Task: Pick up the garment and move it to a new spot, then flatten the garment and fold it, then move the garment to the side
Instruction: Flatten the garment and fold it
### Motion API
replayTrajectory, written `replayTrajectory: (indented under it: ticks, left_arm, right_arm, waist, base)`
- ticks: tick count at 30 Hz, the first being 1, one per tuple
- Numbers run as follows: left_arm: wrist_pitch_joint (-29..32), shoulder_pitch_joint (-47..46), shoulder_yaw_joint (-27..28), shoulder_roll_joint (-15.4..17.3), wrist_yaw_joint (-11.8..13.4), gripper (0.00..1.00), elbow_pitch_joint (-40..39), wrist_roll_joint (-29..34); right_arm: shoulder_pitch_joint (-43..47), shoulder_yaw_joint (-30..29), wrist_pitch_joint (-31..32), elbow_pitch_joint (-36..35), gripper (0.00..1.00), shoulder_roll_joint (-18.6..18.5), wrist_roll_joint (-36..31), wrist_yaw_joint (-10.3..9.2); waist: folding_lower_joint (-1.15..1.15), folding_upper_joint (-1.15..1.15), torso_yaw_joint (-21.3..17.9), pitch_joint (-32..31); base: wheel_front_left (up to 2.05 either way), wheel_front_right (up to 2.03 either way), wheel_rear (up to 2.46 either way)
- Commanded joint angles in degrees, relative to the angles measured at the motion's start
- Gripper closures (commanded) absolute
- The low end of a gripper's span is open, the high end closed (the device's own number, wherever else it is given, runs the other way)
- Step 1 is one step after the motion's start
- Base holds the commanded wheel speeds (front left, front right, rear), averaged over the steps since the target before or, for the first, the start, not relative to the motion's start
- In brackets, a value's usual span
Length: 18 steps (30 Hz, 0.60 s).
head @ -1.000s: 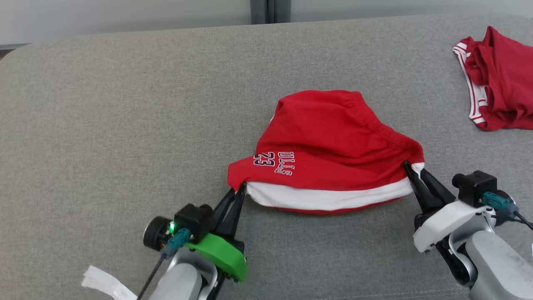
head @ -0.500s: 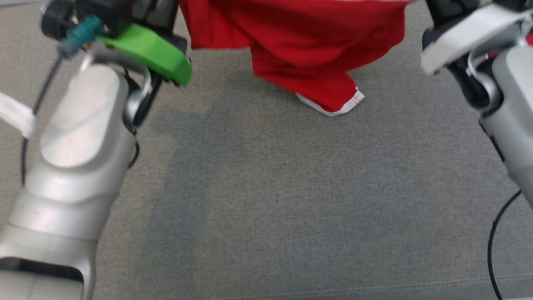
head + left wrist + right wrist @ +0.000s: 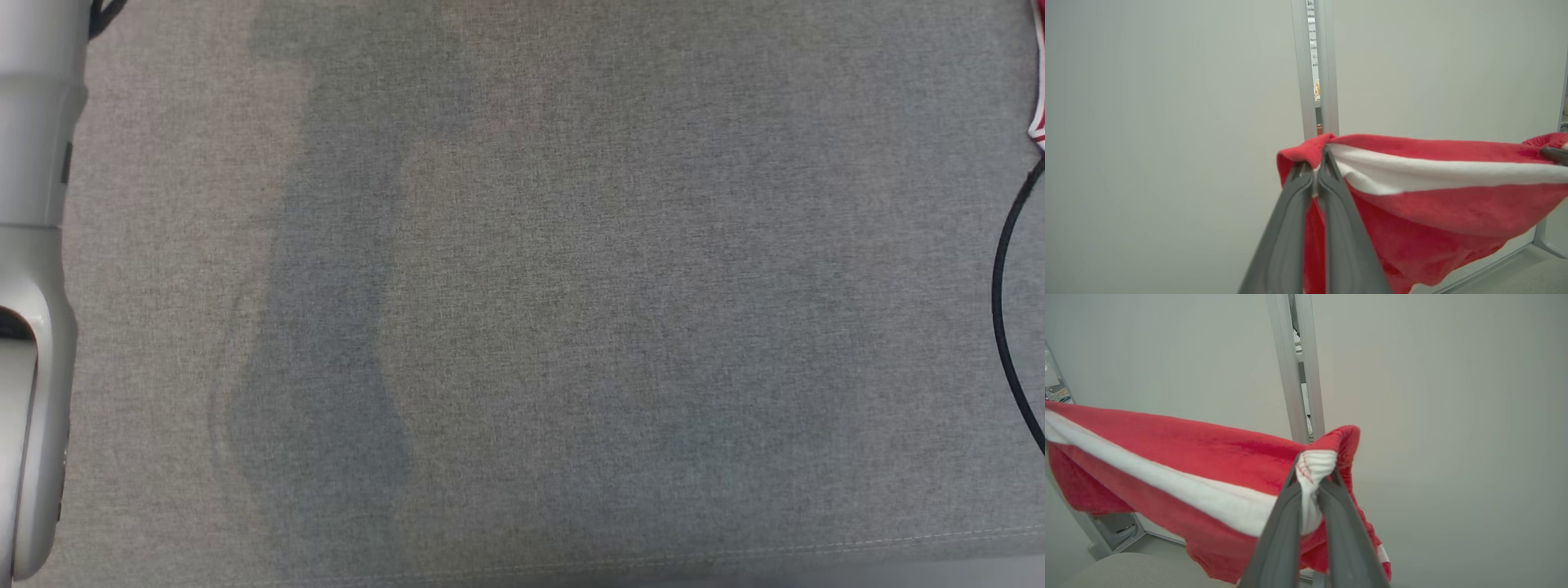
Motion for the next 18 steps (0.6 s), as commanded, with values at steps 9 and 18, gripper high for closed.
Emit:
replayTrajectory:
  ticks: [9, 18]
  left_arm:
    - [-2.74, 6.25, -1.76, -1.54, -0.12, 1.00, 1.26, -3.70]
    - [-2.70, 30.93, 4.33, -3.38, 1.63, 1.00, -13.36, 0.65]
  right_arm:
    - [5.83, 7.26, -4.86, 0.46, 1.00, -1.89, 5.45, -0.10]
    - [25.10, 13.51, -11.26, -6.55, 1.00, -7.39, 11.41, -0.10]
  waist:
    - [-0.01, 0.00, 1.03, 1.97]
    - [-0.01, 0.00, 0.97, -1.78]
  base:
    - [0.00, 0.00, 0.00]
    - [0.00, 0.00, 0.00]
